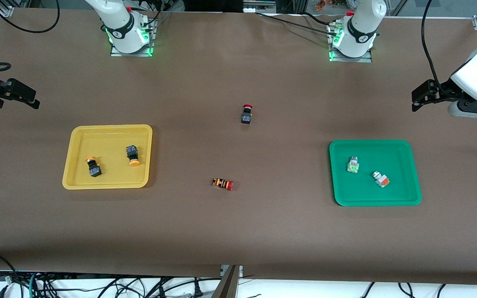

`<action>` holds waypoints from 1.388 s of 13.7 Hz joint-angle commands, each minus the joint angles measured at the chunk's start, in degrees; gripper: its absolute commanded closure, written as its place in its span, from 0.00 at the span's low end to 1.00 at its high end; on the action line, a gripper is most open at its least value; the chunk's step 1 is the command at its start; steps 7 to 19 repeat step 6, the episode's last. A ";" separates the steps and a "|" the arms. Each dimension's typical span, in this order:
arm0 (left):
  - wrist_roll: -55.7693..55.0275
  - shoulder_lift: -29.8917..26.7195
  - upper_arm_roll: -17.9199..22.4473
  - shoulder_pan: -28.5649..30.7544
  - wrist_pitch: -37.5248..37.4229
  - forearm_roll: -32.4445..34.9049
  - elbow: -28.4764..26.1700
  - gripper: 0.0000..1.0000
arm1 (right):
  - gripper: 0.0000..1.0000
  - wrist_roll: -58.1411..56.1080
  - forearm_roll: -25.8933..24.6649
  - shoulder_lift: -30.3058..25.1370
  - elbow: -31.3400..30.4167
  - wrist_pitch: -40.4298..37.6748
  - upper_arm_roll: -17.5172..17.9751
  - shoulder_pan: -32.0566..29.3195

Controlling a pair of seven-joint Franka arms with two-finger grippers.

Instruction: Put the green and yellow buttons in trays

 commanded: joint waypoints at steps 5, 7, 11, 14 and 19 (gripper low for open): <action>0.20 0.39 -0.64 0.55 -0.76 0.74 1.17 0.00 | 0.00 0.92 -0.58 2.51 3.41 -0.36 1.13 -0.48; 0.03 0.39 -0.55 0.55 -0.67 0.30 1.17 0.00 | 0.00 0.74 -0.49 2.51 3.41 -0.18 1.13 -0.48; 0.03 0.39 -0.55 0.55 -0.67 0.30 1.17 0.00 | 0.00 0.74 -0.49 2.51 3.41 -0.18 1.13 -0.48; 0.03 0.39 -0.55 0.55 -0.67 0.30 1.17 0.00 | 0.00 0.74 -0.49 2.51 3.41 -0.18 1.13 -0.48; 0.03 0.39 -0.55 0.55 -0.67 0.30 1.17 0.00 | 0.00 0.74 -0.49 2.51 3.41 -0.18 1.13 -0.48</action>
